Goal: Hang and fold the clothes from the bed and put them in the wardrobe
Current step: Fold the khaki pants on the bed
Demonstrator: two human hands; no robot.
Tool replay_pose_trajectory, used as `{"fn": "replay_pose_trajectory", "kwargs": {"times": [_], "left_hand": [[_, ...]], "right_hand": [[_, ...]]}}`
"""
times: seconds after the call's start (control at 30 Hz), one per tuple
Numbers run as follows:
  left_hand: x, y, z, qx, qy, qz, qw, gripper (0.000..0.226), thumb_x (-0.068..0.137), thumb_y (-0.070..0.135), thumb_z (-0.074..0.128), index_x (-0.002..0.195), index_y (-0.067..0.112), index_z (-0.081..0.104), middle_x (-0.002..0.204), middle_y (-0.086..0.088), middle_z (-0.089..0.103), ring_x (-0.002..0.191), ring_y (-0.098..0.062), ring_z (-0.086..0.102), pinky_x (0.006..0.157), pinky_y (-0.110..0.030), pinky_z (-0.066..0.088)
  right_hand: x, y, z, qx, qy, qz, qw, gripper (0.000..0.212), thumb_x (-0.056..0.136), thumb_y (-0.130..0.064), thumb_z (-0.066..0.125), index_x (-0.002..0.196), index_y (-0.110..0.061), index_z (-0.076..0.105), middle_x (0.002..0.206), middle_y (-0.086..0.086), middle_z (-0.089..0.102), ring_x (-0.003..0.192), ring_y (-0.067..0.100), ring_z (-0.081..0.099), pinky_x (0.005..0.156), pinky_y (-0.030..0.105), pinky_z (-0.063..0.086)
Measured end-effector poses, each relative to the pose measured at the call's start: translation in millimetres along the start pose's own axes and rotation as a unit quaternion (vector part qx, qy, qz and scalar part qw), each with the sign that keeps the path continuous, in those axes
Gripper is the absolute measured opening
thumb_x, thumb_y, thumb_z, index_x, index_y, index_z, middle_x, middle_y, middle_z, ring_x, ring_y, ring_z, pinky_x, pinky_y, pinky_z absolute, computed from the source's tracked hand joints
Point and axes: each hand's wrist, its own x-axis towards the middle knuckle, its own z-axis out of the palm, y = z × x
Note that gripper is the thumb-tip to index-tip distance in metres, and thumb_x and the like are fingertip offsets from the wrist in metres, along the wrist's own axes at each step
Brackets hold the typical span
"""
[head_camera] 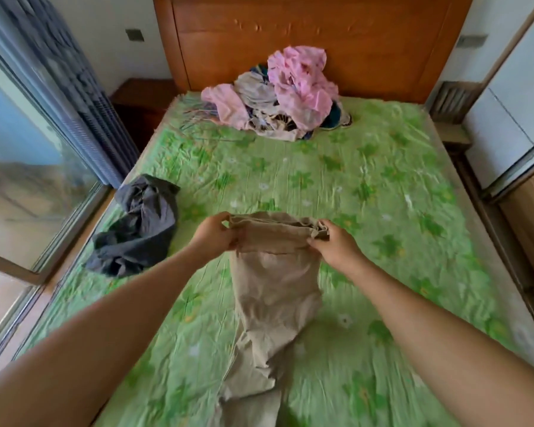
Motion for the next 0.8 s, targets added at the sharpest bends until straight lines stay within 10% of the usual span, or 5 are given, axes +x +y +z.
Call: {"fn": "replay_pose_trajectory", "kwargs": {"times": [0.2, 0.3, 0.47, 0.8], "left_hand": [[68, 18, -6, -0.015, 0.000, 0.023, 1.000, 0.075, 0.095, 0.032, 0.069, 0.157, 0.019, 0.029, 0.157, -0.007, 0.040, 0.144, -0.024, 0.039, 0.111, -0.040, 0.038], [49, -29, 16, 0.103, -0.028, 0.008, 0.994, 0.065, 0.096, 0.035, 0.066, 0.153, 0.017, 0.039, 0.156, -0.007, 0.043, 0.141, -0.027, 0.043, 0.113, -0.039, 0.036], [-1, -113, 61, 0.135, -0.094, -0.052, 0.985, 0.061, 0.098, 0.026, 0.065, 0.152, 0.013, 0.041, 0.153, -0.013, 0.046, 0.140, -0.030, 0.045, 0.115, -0.041, 0.036], [-110, -281, 137, 0.147, -0.207, -0.202, 0.946, 0.063, 0.100, 0.020, 0.061, 0.155, 0.012, 0.032, 0.150, -0.020, 0.046, 0.138, -0.032, 0.046, 0.109, -0.038, 0.042]], "right_hand": [[58, -27, -11, 0.030, -0.062, 0.010, 0.998, 0.086, 0.098, -0.037, 0.063, 0.157, -0.050, 0.001, 0.167, -0.005, 0.018, 0.137, 0.025, 0.046, 0.090, 0.032, 0.050], [42, 9, 18, -0.059, -0.093, 0.029, 0.993, 0.074, 0.100, -0.040, 0.058, 0.160, -0.038, 0.015, 0.164, -0.001, 0.030, 0.110, 0.016, 0.058, 0.064, 0.025, 0.045], [-8, 86, 70, -0.115, -0.167, 0.080, 0.976, 0.067, 0.101, -0.042, 0.056, 0.158, -0.021, 0.029, 0.159, 0.006, 0.039, 0.138, 0.026, 0.047, 0.101, 0.032, 0.040], [-124, 227, 198, -0.087, -0.244, 0.215, 0.942, 0.057, 0.101, -0.046, 0.054, 0.149, -0.018, 0.042, 0.144, 0.009, 0.054, 0.120, 0.027, 0.059, 0.089, 0.031, 0.046]]}}
